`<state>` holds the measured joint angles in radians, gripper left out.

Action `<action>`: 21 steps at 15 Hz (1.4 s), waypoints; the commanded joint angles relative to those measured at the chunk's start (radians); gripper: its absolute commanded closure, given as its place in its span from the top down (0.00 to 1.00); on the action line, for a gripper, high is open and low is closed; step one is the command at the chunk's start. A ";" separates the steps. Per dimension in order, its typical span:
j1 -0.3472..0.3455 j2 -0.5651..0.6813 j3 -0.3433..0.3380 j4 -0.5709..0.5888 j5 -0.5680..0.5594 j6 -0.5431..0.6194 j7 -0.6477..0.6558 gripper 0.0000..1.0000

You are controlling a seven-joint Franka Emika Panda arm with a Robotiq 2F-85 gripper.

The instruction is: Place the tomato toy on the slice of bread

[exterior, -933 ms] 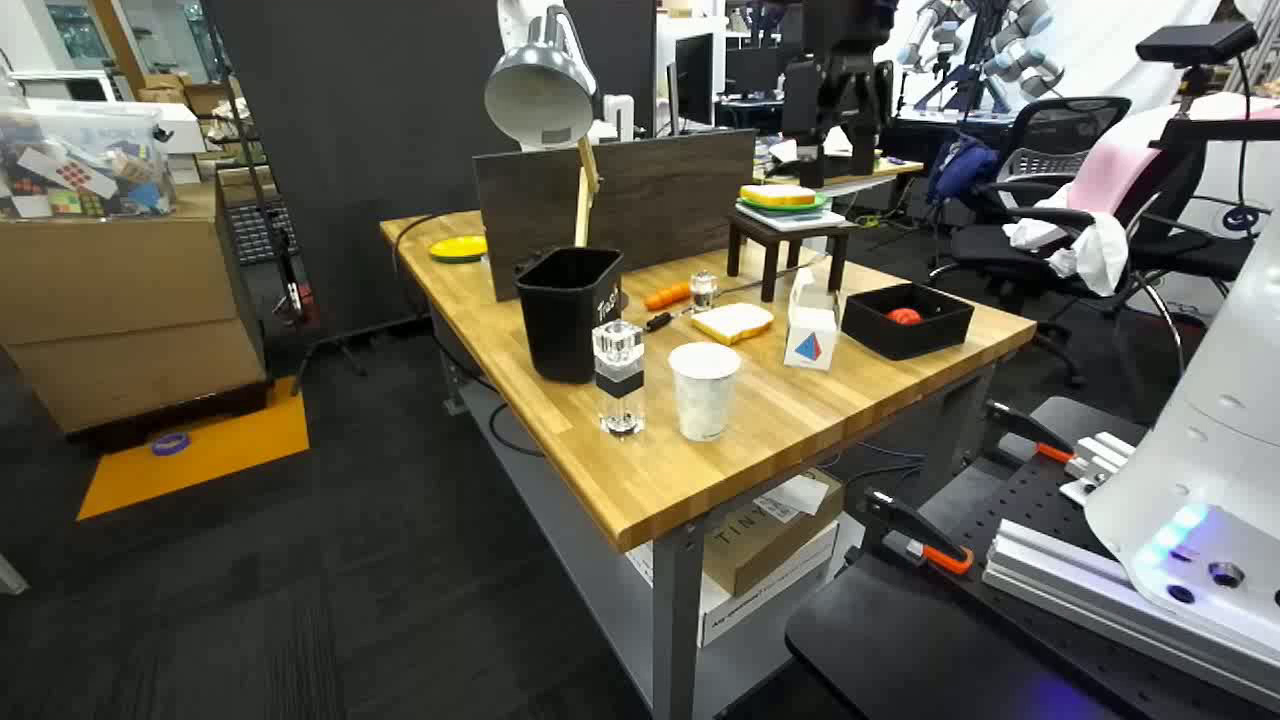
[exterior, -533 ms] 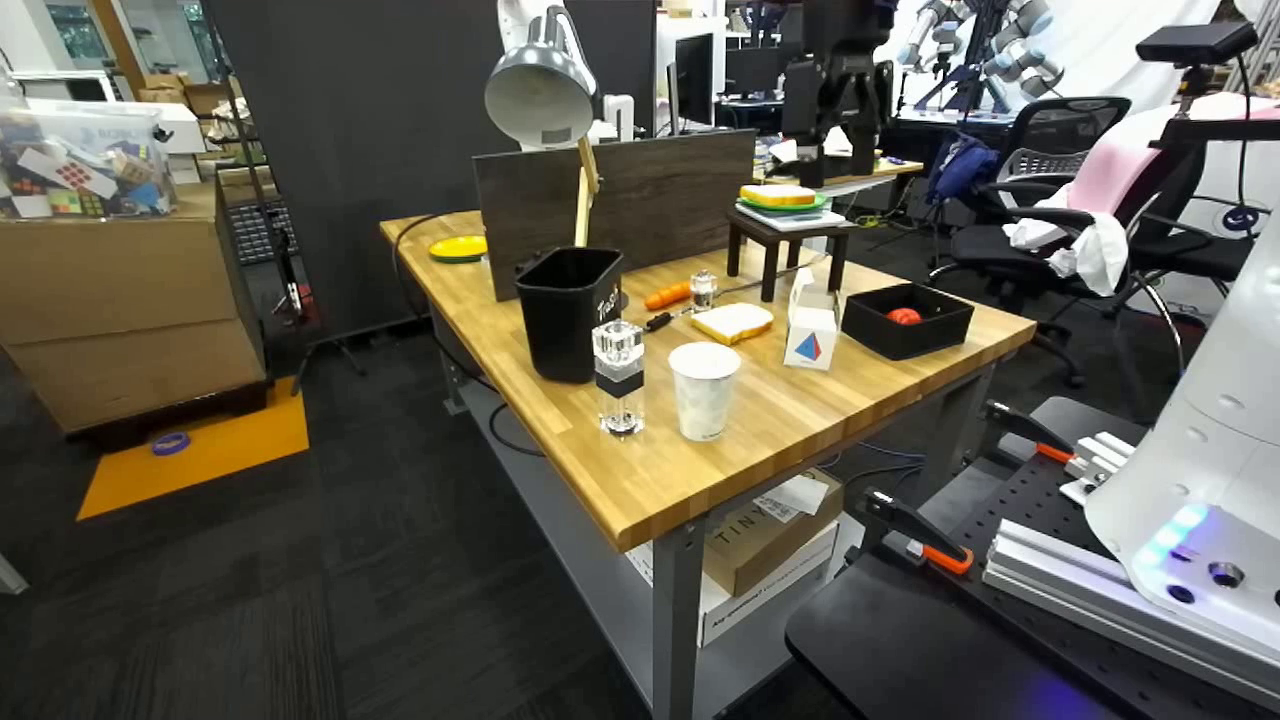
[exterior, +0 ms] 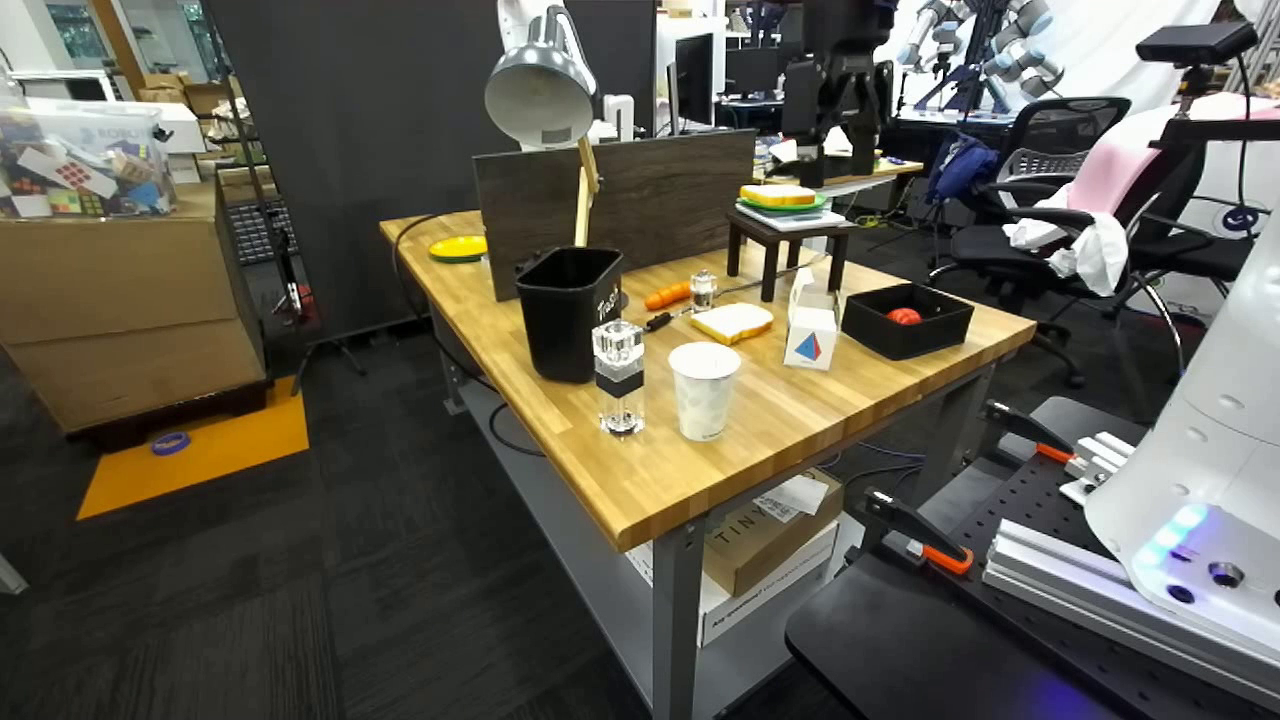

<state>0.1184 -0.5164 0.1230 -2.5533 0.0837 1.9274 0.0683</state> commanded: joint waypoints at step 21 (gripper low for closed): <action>-0.037 0.076 0.000 0.044 -0.114 0.088 0.021 1.00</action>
<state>0.1031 -0.4877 0.1216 -2.5400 0.0050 1.9830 0.0724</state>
